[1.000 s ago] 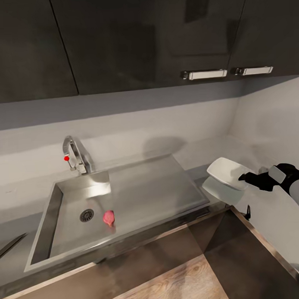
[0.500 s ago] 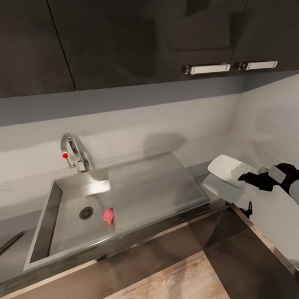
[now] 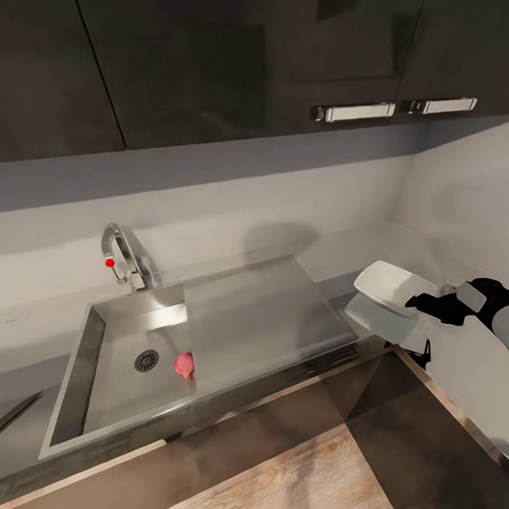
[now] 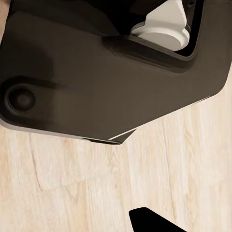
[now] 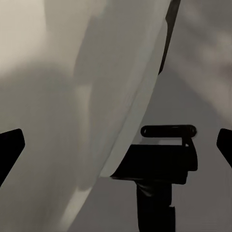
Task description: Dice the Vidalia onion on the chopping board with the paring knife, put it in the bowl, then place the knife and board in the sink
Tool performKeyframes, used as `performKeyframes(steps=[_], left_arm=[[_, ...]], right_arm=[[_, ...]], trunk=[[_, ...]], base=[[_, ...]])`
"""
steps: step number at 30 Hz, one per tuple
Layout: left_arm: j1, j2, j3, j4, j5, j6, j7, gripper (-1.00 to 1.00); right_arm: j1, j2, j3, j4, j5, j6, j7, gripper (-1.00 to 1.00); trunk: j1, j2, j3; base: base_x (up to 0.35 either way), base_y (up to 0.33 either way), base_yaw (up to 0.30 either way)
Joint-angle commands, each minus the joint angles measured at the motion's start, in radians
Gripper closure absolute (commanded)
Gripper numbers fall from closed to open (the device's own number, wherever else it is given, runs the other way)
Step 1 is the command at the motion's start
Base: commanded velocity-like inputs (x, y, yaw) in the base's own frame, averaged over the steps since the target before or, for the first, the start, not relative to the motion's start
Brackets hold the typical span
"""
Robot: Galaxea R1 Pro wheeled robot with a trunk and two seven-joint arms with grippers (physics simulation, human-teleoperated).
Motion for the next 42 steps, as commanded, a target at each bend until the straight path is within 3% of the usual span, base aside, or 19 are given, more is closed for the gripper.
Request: performKeyframes(steps=[1, 35, 36, 42], left_arm=[[0.000, 0.001, 0.000, -0.001, 0.004, -0.002, 0.000, -1.00], [0.000, 0.000, 0.000, -0.001, 0.004, -0.002, 0.000, -1.00], [0.001, 0.000, 0.000, -0.002, 0.004, -0.002, 0.000, -1.00], [0.000, 0.000, 0.000, -0.002, 0.004, -0.002, 0.000, -1.00]], right_arm=[[-0.001, 0.000, 0.003, -0.001, -0.003, 0.005, 0.003, -1.00], [-0.001, 0.000, 0.004, -0.001, -0.003, 0.005, 0.003, -1.00], [-0.001, 0.000, 0.004, -0.001, -0.003, 0.005, 0.003, 1.00], [-0.001, 0.000, 0.003, -0.001, -0.003, 0.005, 0.003, 1.00]], trunk=[[0.001, -0.002, -0.002], [0.001, -0.002, -0.012], [0.001, -0.002, -0.012], [0.001, -0.002, -0.012]], base=[[0.000, 0.000, 0.000], [0.000, 0.000, 0.000], [0.000, 0.000, 0.000], [0.000, 0.000, 0.000]])
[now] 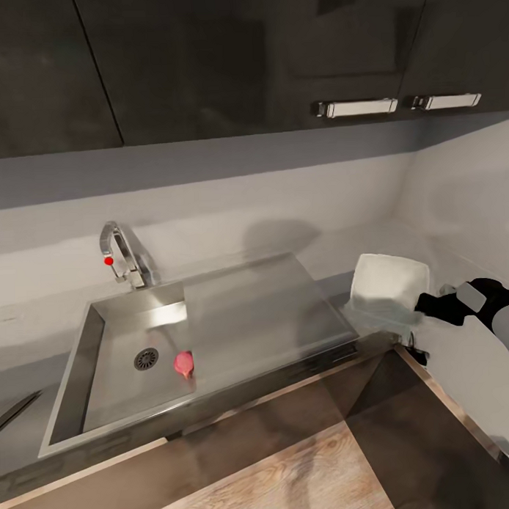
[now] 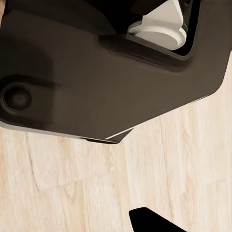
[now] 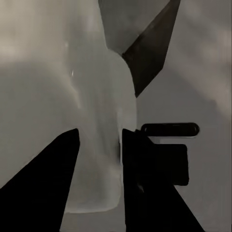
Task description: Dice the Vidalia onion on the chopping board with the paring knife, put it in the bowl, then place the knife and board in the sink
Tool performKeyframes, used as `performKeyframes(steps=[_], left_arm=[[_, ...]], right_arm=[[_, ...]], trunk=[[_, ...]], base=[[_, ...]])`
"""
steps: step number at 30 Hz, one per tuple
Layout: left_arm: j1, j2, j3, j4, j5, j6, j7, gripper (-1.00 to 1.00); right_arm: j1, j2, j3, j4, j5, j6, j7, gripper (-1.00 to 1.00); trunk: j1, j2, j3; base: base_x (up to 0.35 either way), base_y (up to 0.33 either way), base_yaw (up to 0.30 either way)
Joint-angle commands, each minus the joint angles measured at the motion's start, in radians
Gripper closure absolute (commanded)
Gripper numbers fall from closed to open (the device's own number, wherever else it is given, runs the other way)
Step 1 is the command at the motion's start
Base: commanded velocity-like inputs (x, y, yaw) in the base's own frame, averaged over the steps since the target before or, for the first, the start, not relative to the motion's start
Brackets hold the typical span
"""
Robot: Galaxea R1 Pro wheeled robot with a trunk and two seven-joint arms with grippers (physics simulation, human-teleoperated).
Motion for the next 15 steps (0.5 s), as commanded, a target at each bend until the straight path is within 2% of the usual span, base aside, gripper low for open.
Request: performKeyframes(steps=[1, 15], left_arm=[[0.000, 0.000, 0.000, -0.001, 0.004, -0.001, 0.000, -1.00], [0.000, 0.001, 0.000, -0.001, 0.004, -0.002, 0.000, -1.00]], right_arm=[[0.000, 0.000, 0.006, -0.001, -0.002, 0.005, 0.001, 1.00], [0.000, 0.000, 0.006, -0.001, -0.002, 0.005, 0.001, 1.00]], trunk=[[0.001, -0.002, -0.002], [0.001, -0.002, -0.002]], base=[[0.000, 0.000, 0.000], [0.000, 0.000, 0.000]])
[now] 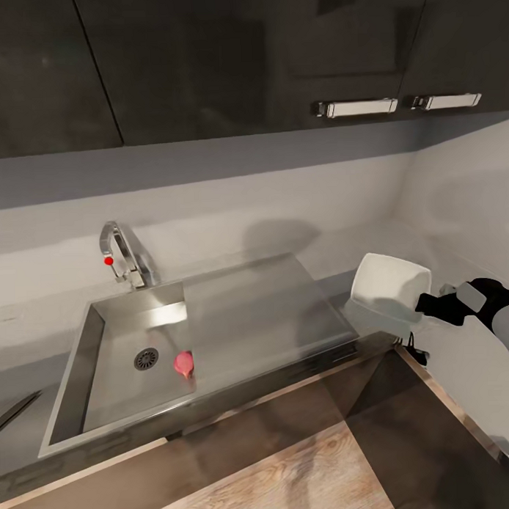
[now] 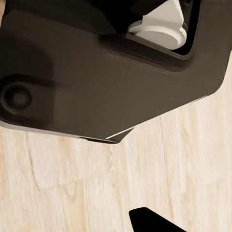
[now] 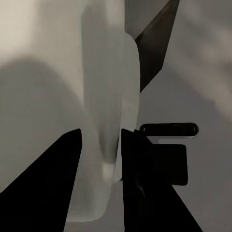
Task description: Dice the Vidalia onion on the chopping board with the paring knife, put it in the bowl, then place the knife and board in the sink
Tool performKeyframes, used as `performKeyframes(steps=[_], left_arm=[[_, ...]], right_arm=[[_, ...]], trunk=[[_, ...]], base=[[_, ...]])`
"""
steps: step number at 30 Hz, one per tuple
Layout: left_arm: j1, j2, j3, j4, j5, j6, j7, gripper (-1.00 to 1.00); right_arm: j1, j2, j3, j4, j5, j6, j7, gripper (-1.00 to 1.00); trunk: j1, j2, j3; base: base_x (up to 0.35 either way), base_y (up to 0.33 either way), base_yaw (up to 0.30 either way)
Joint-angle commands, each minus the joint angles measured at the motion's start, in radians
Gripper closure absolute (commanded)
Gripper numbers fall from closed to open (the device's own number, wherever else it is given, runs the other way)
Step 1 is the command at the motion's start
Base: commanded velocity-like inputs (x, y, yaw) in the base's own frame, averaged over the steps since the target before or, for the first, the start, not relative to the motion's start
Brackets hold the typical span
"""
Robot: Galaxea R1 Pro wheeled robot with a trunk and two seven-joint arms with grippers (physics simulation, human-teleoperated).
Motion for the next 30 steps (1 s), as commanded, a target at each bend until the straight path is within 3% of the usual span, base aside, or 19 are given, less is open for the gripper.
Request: performKeyframes(steps=[1, 11, 16, 25, 30], left_arm=[[0.000, 0.000, 0.000, -0.001, 0.003, -0.001, 0.000, -1.00], [0.000, 0.002, 0.000, -0.002, 0.003, -0.002, 0.000, -1.00], [0.000, 0.002, 0.000, -0.003, 0.003, -0.002, 0.000, -1.00], [0.000, 0.004, 0.000, -0.003, 0.003, -0.003, -0.001, -1.00], [0.000, 0.005, -0.001, -0.003, 0.003, -0.003, -0.001, -1.00]], right_arm=[[0.000, 0.000, 0.004, -0.001, -0.004, 0.005, 0.002, 1.00], [0.000, 0.000, 0.004, -0.001, -0.004, 0.005, 0.004, 1.00], [0.000, 0.001, 0.005, -0.005, -0.006, 0.004, 0.053, 1.00], [0.000, 0.008, 0.008, -0.017, -0.008, 0.005, 0.066, 1.00], [0.000, 0.013, 0.007, -0.032, -0.005, 0.046, 0.064, 1.00]], trunk=[[0.001, -0.002, -0.002], [0.001, -0.002, 0.008], [0.001, -0.002, 0.016], [0.001, -0.002, 0.030], [0.001, -0.002, 0.037]], base=[[0.000, 0.000, 0.000], [-0.033, 0.000, -0.048], [-0.035, 0.000, -0.068], [-0.004, 0.000, -0.011], [0.000, 0.000, 0.000]])
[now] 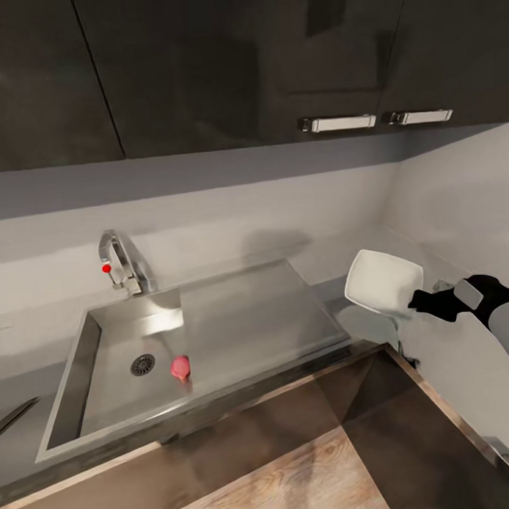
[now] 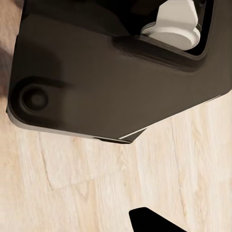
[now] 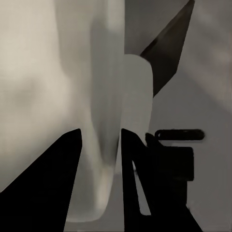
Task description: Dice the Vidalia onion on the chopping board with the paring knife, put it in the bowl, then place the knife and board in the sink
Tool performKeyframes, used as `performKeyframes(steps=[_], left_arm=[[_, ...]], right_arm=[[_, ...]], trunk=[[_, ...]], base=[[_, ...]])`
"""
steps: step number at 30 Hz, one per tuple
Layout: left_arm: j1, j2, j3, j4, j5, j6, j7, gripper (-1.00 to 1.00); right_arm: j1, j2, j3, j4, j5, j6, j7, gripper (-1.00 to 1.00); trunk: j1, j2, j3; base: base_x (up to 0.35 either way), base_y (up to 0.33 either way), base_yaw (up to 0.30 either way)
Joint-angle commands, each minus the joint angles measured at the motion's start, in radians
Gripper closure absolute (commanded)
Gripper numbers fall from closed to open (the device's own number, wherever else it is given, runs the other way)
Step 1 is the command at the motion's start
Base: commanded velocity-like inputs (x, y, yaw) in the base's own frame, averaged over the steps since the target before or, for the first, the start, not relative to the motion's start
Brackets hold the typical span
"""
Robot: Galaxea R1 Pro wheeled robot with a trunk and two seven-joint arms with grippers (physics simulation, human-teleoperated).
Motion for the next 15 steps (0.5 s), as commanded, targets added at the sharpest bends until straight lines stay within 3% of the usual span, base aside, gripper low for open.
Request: performKeyframes(steps=[1, 3, 10, 12, 15], left_arm=[[0.000, 0.000, 0.000, -0.001, 0.004, -0.001, 0.000, -1.00], [0.000, 0.000, 0.000, -0.001, 0.004, -0.001, 0.000, -1.00], [0.000, -0.001, 0.000, -0.001, 0.004, -0.001, 0.000, -1.00], [0.000, -0.001, 0.001, -0.001, 0.004, -0.001, 0.000, -1.00], [0.000, -0.001, 0.000, -0.001, 0.004, -0.001, 0.000, -1.00]], right_arm=[[-0.001, 0.007, 0.000, -0.039, -0.002, 0.035, -0.002, 1.00], [-0.001, 0.019, 0.001, -0.084, 0.000, 0.065, -0.017, 1.00], [-0.001, 0.082, 0.015, -0.317, 0.001, 0.249, -0.173, 1.00], [-0.001, 0.112, 0.033, -0.403, 0.001, 0.296, -0.223, 1.00], [-0.001, 0.134, 0.064, -0.452, -0.001, 0.317, -0.253, 1.00]], trunk=[[0.001, -0.002, 0.000], [0.001, -0.002, 0.003], [0.001, -0.002, 0.014], [0.001, -0.002, 0.017], [0.001, -0.002, 0.022]], base=[[0.000, 0.000, 0.000], [0.000, 0.000, 0.000], [-0.066, 0.016, 0.000], [-0.139, 0.072, 0.000], [-0.170, 0.099, 0.000]])
